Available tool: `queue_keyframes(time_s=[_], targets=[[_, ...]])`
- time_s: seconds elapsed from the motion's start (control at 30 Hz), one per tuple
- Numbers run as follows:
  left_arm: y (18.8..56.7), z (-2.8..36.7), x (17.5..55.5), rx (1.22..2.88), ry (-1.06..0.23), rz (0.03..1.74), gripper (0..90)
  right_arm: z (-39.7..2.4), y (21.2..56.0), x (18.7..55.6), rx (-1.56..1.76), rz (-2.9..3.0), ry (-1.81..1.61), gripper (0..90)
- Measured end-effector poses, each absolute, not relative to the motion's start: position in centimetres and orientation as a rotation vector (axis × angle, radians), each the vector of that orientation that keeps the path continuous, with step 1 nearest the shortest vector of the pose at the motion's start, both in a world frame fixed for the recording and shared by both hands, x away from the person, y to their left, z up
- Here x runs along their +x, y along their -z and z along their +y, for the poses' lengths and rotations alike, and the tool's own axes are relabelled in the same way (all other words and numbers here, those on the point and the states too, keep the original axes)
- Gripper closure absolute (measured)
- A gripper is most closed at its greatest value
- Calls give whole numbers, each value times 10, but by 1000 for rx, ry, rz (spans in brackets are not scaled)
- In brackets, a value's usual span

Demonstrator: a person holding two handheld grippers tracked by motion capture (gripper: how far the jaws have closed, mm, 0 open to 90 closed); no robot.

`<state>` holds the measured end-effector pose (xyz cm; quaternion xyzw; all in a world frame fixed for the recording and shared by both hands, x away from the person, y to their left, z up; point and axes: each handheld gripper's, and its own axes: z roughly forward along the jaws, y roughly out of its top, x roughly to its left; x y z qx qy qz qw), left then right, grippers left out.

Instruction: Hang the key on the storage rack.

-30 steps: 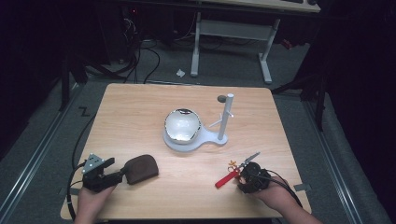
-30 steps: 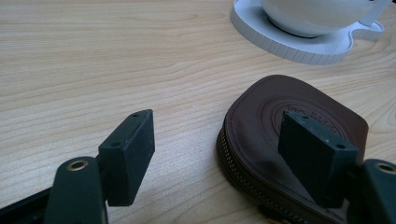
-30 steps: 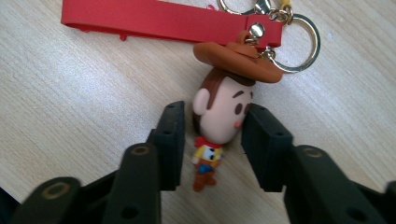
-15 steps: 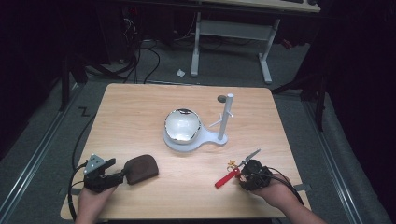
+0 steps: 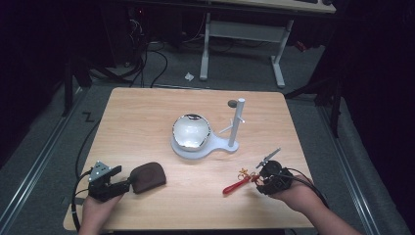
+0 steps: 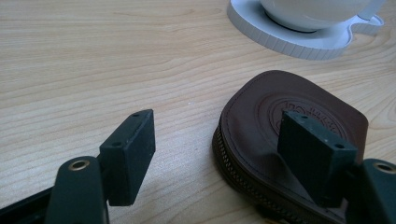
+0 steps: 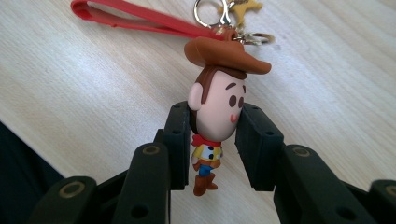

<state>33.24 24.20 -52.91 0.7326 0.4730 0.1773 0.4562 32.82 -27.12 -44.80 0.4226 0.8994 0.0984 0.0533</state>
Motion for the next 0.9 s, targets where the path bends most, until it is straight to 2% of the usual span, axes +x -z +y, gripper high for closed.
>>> queue_keyframes(time_s=[0.9], targets=[[529,243,333,1802,-441,1173,283,-284,374,326,1320,2715,-339,670]])
